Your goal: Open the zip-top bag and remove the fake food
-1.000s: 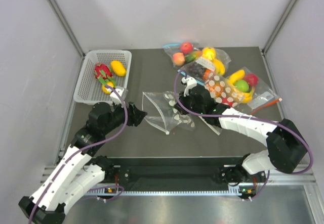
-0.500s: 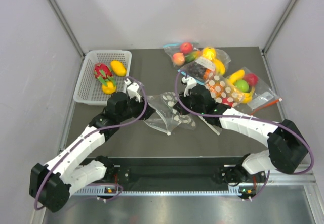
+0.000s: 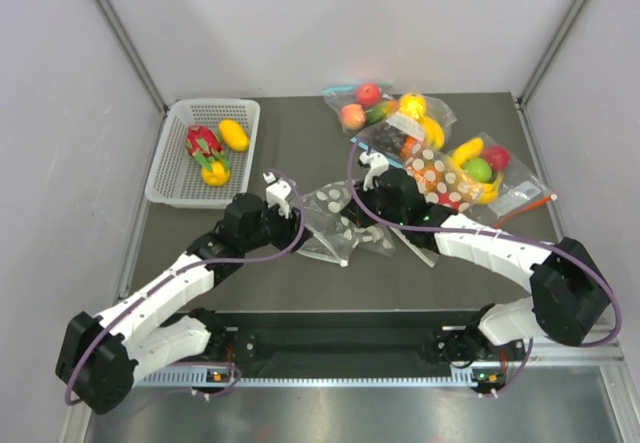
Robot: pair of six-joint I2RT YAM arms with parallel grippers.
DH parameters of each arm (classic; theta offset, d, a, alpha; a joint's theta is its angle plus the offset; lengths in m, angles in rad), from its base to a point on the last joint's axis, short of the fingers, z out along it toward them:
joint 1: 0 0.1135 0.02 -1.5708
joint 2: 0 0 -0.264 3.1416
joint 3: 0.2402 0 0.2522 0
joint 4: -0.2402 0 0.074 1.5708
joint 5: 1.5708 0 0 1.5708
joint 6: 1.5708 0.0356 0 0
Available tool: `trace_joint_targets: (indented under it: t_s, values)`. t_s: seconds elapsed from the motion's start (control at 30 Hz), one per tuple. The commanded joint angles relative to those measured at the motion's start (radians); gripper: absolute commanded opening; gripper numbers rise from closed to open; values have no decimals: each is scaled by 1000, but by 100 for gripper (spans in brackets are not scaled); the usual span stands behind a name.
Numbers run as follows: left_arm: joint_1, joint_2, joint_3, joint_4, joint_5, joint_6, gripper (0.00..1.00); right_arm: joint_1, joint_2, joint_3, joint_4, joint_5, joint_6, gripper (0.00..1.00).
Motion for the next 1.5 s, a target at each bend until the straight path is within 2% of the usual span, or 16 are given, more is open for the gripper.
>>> trace_joint_targets:
  t_s: [0.0,0.5,0.63,0.8,1.07,1.23,1.47]
  values:
    - [-33,-25,-20,75,-13,48,48,-12,-30,30,30,-21,13,0]
    - [-76,-2,-30,61,-97,79,52,-42,-66,15,27,-67,19,0]
    - [-76,3,-33,79,-111,79,61,-47,-64,15,30,-103,16,0]
    - [-76,69,-44,216,-114,100,66,-47,-34,15,40,-159,15,0]
    - [-77,260,-46,398,-91,114,67,-47,-20,-32,79,-187,38,0]
    - [-103,290,-56,477,-51,93,68,-47,-8,-51,88,-187,38,0]
    - [-109,293,-113,628,90,39,72,-47,17,-91,143,-186,68,0]
